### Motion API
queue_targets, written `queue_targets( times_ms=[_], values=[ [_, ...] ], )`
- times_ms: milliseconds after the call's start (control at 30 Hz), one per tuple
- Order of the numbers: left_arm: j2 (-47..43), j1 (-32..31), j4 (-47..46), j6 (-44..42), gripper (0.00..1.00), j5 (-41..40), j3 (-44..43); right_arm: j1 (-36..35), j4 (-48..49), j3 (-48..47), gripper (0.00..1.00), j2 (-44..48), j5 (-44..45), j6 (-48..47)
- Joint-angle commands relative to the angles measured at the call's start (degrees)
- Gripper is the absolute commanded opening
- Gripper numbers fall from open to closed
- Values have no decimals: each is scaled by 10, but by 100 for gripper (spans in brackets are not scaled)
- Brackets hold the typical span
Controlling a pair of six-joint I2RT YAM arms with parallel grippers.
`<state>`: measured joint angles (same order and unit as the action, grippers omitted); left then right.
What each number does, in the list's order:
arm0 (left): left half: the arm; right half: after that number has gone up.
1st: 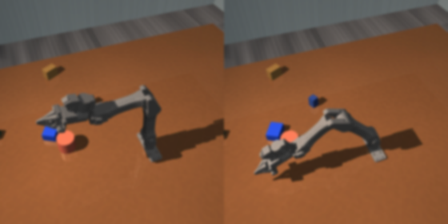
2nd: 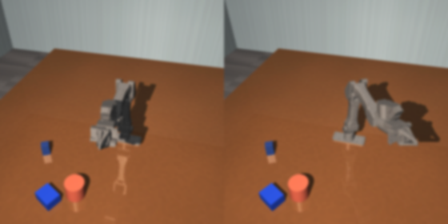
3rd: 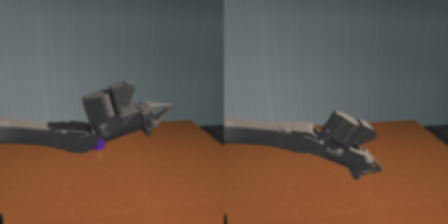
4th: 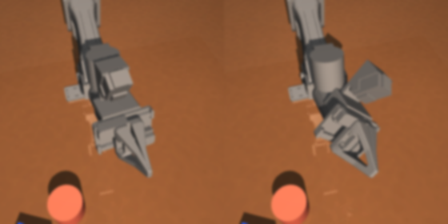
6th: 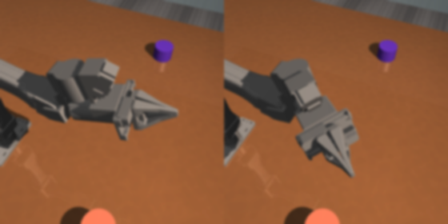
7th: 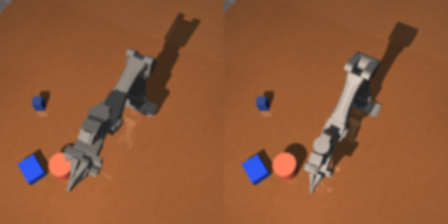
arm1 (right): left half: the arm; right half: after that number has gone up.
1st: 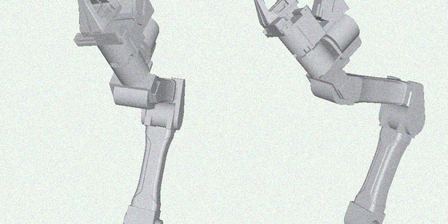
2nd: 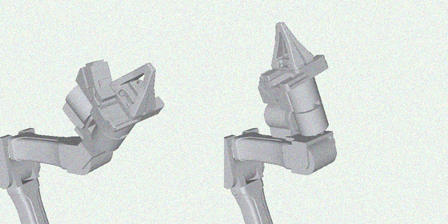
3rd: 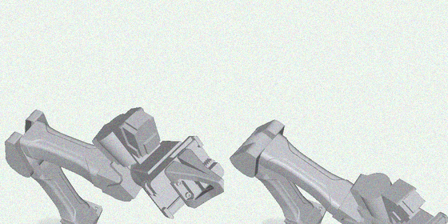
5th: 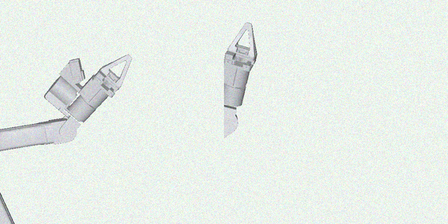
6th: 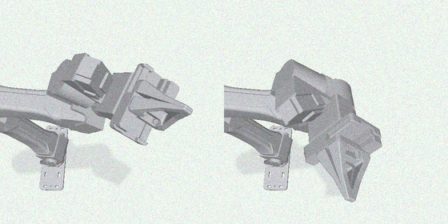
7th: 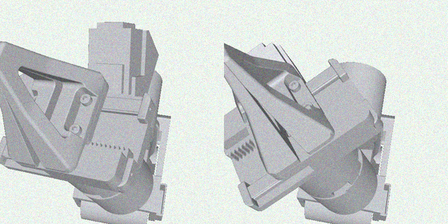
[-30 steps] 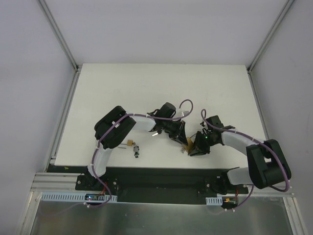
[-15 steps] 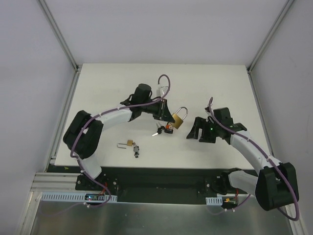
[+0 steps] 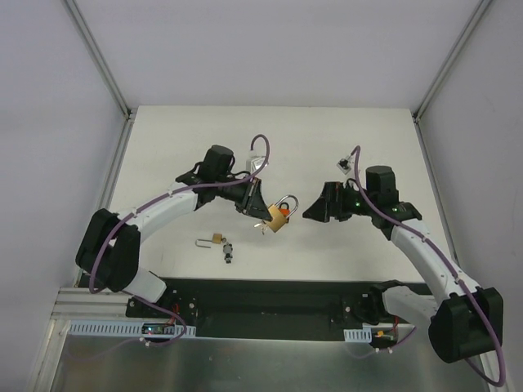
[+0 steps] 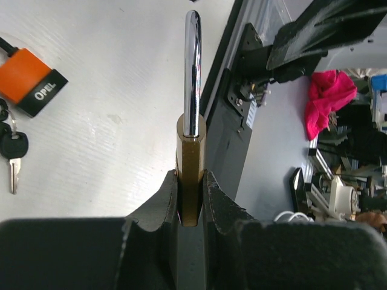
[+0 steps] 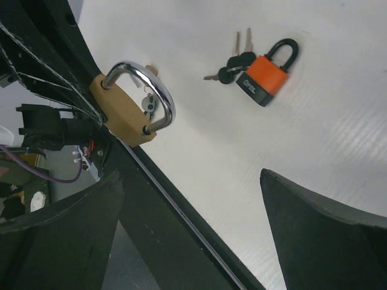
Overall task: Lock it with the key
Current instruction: Pick up the lock from the center of the board, then lock the lock.
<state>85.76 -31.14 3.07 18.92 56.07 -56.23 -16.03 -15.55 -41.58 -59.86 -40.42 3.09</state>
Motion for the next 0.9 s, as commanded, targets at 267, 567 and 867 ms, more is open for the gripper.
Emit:
queue_targets(
  times_ms=[267,567,867],
  values=[
    [-55,-30,34,-70,0,91,-4,-53,62,-68,86,-75,-131,-12],
    [-47,-41,38,-78,0,91,-14,-89,63,-85,45,-106,-159,-20],
    [-50,-41,38,-87,0,91,-20,-106,76,-89,36,-127,-185,-21]
  ],
)
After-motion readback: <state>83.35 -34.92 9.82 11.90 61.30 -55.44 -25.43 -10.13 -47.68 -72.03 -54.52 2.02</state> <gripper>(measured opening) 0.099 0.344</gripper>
